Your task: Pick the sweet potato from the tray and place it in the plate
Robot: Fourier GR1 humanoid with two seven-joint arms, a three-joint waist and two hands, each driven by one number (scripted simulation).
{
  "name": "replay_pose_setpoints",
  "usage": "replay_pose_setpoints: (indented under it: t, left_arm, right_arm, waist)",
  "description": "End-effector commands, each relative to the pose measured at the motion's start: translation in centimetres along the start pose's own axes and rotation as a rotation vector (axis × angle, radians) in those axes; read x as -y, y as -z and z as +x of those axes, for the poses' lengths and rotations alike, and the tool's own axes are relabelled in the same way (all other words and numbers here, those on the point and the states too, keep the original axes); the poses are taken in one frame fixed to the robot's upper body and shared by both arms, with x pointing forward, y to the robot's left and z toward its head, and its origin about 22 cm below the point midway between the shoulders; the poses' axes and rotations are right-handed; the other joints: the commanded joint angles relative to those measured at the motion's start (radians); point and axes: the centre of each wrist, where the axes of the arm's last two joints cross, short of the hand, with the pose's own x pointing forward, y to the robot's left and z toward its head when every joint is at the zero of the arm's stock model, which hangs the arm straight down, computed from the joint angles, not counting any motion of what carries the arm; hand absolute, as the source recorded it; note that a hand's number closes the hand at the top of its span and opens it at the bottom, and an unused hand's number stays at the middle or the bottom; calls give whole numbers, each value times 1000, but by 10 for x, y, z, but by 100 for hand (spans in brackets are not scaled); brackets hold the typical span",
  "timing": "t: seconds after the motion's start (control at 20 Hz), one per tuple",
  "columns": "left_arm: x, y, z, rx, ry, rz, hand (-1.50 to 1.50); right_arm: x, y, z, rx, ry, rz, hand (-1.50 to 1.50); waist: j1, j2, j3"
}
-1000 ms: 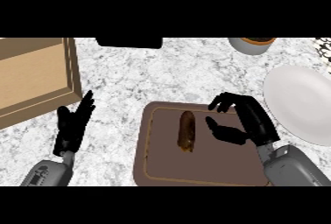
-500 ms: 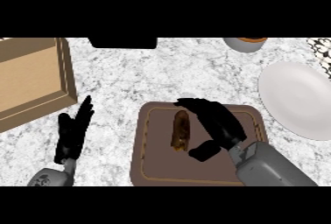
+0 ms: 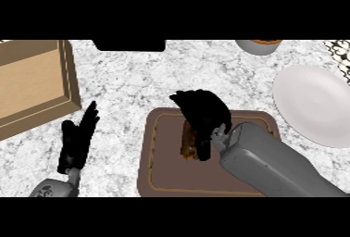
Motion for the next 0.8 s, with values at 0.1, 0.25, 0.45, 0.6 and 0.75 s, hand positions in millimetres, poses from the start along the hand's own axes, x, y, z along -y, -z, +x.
replay_pose_setpoints:
  t: [0.1, 0.25, 0.45, 0.6, 0.75]
  left_arm:
    - [-3, -7, 0, 7, 3, 4, 0]
    - [-13, -3, -8, -7, -4, -2, 0]
    - [-8, 4, 2, -5, -11, 10, 0]
    - [2, -9, 6, -8, -20, 30, 0]
    - [-7, -1, 1, -14, -1, 16, 0]
  right_arm:
    - [13, 28, 29, -129, -104, 239, -150]
    - [11, 41, 42, -154, -112, 311, -150]
    - [1, 51, 22, -166, -107, 319, -150]
    - [-7, 32, 38, -163, -118, 341, -150]
    - [-9, 51, 29, -181, -119, 337, -150]
  waist:
    - [3, 2, 1]
    - [-1, 3, 1]
    - [-10, 3, 2]
    - [-16, -1, 2]
    - [-11, 2, 2]
